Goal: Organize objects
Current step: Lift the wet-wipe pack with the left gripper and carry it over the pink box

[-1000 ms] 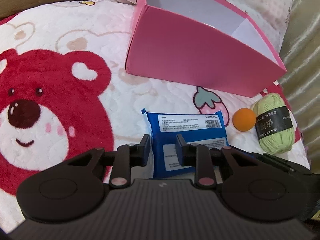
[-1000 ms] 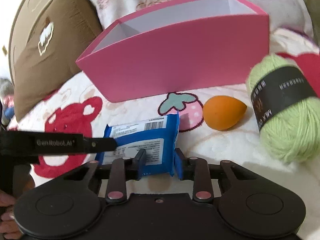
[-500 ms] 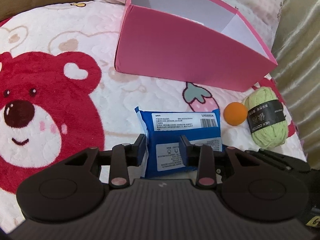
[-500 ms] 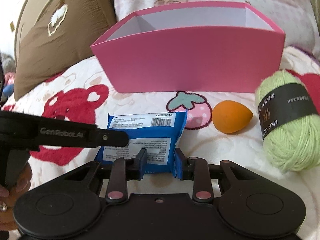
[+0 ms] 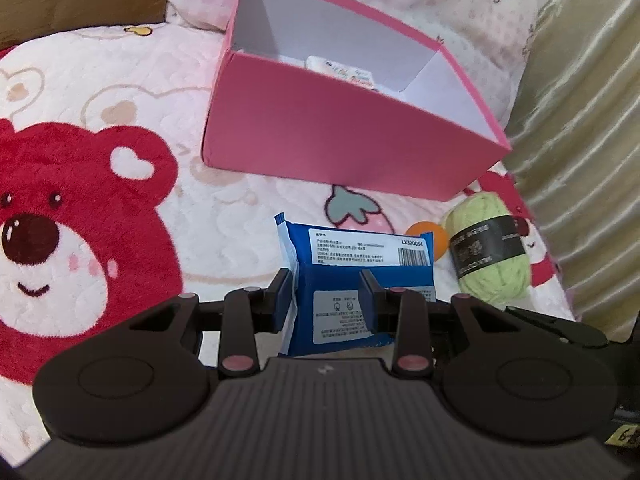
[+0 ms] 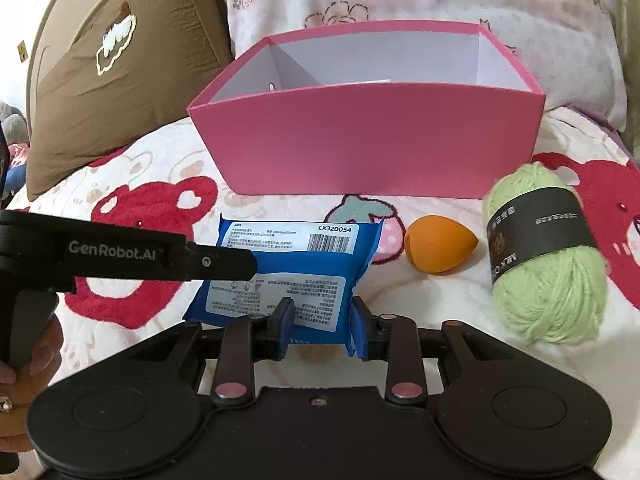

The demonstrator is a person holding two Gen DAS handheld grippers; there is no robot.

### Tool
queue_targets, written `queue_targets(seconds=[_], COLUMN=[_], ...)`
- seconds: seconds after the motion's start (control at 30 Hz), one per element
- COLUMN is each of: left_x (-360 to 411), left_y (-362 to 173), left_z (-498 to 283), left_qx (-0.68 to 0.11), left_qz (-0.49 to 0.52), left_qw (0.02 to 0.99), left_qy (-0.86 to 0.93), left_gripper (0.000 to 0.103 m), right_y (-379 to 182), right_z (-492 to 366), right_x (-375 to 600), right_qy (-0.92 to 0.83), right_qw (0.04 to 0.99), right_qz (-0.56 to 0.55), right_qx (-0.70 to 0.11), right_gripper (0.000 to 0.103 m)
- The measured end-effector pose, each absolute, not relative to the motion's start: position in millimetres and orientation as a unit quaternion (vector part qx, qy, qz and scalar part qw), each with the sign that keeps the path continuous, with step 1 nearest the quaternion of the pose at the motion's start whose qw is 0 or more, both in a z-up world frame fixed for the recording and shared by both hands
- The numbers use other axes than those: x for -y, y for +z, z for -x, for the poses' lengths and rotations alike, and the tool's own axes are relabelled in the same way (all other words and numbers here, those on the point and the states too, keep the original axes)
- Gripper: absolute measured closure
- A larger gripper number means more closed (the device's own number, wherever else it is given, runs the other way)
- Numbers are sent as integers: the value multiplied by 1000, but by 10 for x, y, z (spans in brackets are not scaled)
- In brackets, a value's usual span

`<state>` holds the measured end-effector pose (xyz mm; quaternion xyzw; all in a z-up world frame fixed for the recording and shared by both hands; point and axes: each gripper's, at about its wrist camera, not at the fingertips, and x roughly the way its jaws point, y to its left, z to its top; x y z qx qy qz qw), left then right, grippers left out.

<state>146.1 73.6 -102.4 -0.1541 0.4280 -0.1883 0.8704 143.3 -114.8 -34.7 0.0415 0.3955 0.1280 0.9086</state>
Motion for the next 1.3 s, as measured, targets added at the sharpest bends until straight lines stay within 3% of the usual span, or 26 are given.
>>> queue_targets(seconds=[0.4,0.97,1.3], left_x=[-626,-645,-564], left_y=[-652,-131,163], left_z=[-1246,-959,-863], left_qx=[-418,-386,-376], left_qz=[141,174,162], left_qw=[875,879,889], left_qy=[-199,-221,-206], left_gripper=[65,51,49], right_y=[15,657,788], right_z=[-1290,-904,-834], right_x=[1157,915,893], right_qy=[115,132,132], right_qw=[913,936,944], right_qz=[-24,77,93], right_qx=[-391,-318,-287], right_gripper=[60,27,17])
